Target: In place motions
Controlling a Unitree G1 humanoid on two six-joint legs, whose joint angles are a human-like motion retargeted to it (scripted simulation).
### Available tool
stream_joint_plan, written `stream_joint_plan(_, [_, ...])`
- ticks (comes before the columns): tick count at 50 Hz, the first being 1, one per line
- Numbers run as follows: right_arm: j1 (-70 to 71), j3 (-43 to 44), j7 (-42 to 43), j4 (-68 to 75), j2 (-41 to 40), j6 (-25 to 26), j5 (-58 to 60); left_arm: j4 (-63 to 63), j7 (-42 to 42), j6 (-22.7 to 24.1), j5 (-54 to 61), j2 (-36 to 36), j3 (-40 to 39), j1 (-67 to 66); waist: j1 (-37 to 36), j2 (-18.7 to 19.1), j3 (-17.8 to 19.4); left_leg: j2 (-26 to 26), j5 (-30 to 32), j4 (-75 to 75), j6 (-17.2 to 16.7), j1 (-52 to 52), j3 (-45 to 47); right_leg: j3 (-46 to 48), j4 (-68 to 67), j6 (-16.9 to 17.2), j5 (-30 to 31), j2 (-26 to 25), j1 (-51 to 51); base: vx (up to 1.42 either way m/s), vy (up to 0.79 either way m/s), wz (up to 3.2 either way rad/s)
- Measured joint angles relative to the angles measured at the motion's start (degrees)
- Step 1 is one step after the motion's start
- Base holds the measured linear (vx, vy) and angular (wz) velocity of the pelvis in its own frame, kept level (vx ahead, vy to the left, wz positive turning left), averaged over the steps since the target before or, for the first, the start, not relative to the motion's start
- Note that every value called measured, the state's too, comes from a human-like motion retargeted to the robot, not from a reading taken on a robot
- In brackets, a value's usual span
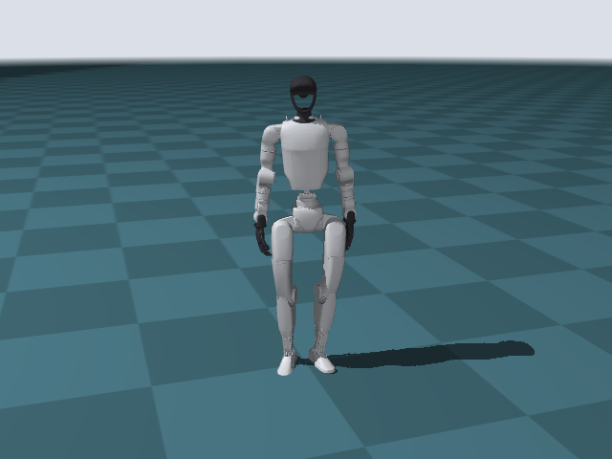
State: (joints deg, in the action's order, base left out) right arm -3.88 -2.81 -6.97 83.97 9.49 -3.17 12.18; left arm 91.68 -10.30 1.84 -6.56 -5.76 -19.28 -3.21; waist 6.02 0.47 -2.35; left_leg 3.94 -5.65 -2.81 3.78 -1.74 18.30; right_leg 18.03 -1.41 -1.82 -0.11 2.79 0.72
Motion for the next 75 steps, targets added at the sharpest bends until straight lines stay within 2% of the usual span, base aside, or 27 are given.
stream_joint_plan(3, [0.1,0.2,0.3,-0.1,0.1,0.3,-1.3,-0.3,-0.3,-0.1,-0.4,0.3,0.0,-0.4,1.3,1.1,-0.8,-0.1,0.2,0.9,0.9,-0.5,-0.5,0.9,0.1,0.3,-0.2,-0.4,0.2,0.05,0.07,0.36])
stream_joint_plan(9, [0.2,2.3,-0.2,-1.0,-1.0,0.1,-6.4,-1.0,-0.7,0.2,-0.4,0.2,0.1,-0.1,0.4,0.4,0.6,0.6,0.6,1.5,1.7,-0.3,-1.3,1.1,-1.4,0.7,-1.0,0.0,0.1,0.00,0.04,0.10])
stream_joint_plan(15, [0.2,0.3,0.5,-2.3,-1.0,-0.7,-3.6,1.0,-0.3,0.1,0.1,0.0,-0.5,0.3,0.6,0.4,1.9,0.0,1.0,1.8,2.3,-0.9,-1.4,0.8,-4.8,2.1,-1.5,0.3,1.7,0.02,0.03,0.01])
stream_joint_plan(20, [0.8,-1.0,0.8,-2.0,-1.7,-0.9,-3.5,1.0,-0.8,0.0,-0.1,-0.6,-1.4,-0.2,3.0,0.7,2.1,-0.8,1.8,2.6,2.6,-2.6,-1.4,-2.5,-9.9,2.8,-0.9,-0.5,5.8,-0.01,0.00,-0.02])
stream_joint_plan(24, [-0.6,-1.0,1.0,-1.5,-2.1,-1.3,-4.4,1.9,-0.4,-0.3,-0.6,-1.5,-1.1,-0.1,3.4,-0.1,3.1,-0.4,1.8,3.0,2.8,-1.3,-1.2,-6.9,-8.0,3.0,-0.9,-0.9,4.9,0.00,0.00,0.00])
stream_joint_plan(27, [-2.0,-1.0,1.1,-0.4,-1.7,-1.5,-3.8,2.8,0.0,-0.7,-1.0,-1.9,-1.7,0.7,0.7,-1.2,2.6,0.0,1.1,2.9,2.5,-0.3,1.3,-6.6,-4.8,2.7,-0.5,0.1,2.6,0.05,-0.01,-0.76])
stream_joint_plan(31, [-3.1,0.0,1.7,1.4,-1.5,-1.2,-2.4,2.5,0.2,-0.3,-0.3,-1.4,-2.3,1.7,-8.1,-1.6,2.0,-1.3,-0.3,3.2,1.7,1.2,9.5,-14.0,-2.8,2.8,-0.2,-1.5,1.4,0.02,-0.01,-1.75])
stream_joint_plan(35, [-4.0,1.4,2.7,3.2,-1.5,-1.1,-3.8,1.7,-1.3,-0.6,1.2,-1.3,-1.8,2.8,-10.2,-0.9,1.1,-2.3,-0.7,3.4,1.1,1.7,12.6,-17.0,-1.7,2.6,0.2,-2.6,1.2,0.03,-0.02,-0.45])
stream_joint_plan(37, [-3.8,3.2,2.9,4.9,-1.6,-0.7,-5.7,1.2,-1.3,-0.8,0.9,-1.4,-1.0,4.0,-5.1,-0.3,0.9,-1.7,-0.1,3.1,1.6,1.0,7.2,-11.7,-1.6,3.1,0.4,-1.2,1.2,-0.01,-0.04,1.52])
stream_joint_plan(40, [-3.6,3.6,2.8,6.6,-1.3,0.0,-8.0,0.3,-1.1,-0.8,1.1,-1.6,-0.6,5.5,-5.6,-0.3,0.4,-1.7,-0.1,3.1,1.5,1.0,7.5,-12.1,-1.2,2.6,0.1,-1.7,0.7,-0.01,-0.03,0.30])
stream_joint_plan(44, [-2.0,3.1,3.3,8.2,-0.8,0.1,-9.6,-2.7,-1.7,-0.9,1.9,-1.4,0.7,7.0,-0.6,-0.1,0.7,-0.6,0.6,2.7,1.7,0.6,1.8,-6.1,-1.2,2.3,0.8,-0.6,0.9,0.00,-0.03,1.15])
stream_joint_plan(49, [2.9,-0.3,3.6,9.3,-1.0,1.3,-9.7,-5.1,0.0,0.0,0.0,-1.2,1.4,5.2,1.9,0.6,0.4,-0.1,0.9,2.3,1.6,0.3,-1.3,-2.8,-0.7,1.7,1.0,-0.5,0.5,-0.01,0.01,0.56])
stream_joint_plan(55, [11.4,-3.8,2.5,3.5,-2.9,2.4,-8.3,-2.5,1.0,-0.2,-2.1,-1.5,-0.1,-1.1,0.3,0.9,0.4,-0.6,0.6,2.0,1.1,0.8,-0.7,-4.0,-0.7,1.7,0.8,-0.6,0.2,0.00,0.00,-0.05])
stream_joint_plan(63, [19.2,-5.4,-2.7,-9.6,-6.0,2.9,-6.4,4.6,-1.1,-2.1,-0.2,-1.8,-7.9,-13.4,1.4,1.3,0.3,-1.0,0.5,1.4,0.6,0.7,-2.3,-4.6,-1.0,1.4,0.1,-1.2,0.0,0.00,0.00,0.08])
stream_joint_plan(70, [18.8,-8.8,-0.8,-16.6,-6.4,-0.1,-4.3,5.7,-2.6,-5.8,-0.4,-1.5,-11.1,-20.2,2.6,1.0,0.4,-1.4,0.5,1.6,0.3,0.9,-1.9,-5.1,-0.9,1.3,0.1,-1.5,0.2,0.00,0.00,0.00])
stream_joint_plan(75, [13.6,-9.6,-0.4,-15.4,-5.1,-1.5,-1.7,5.7,-1.2,-6.4,-0.2,-1.2,-9.3,-17.8,3.3,0.7,0.1,-1.6,0.5,1.9,0.3,0.9,-1.4,-5.2,-0.8,1.3,0.3,-1.6,0.4,0.00,0.00,0.00])
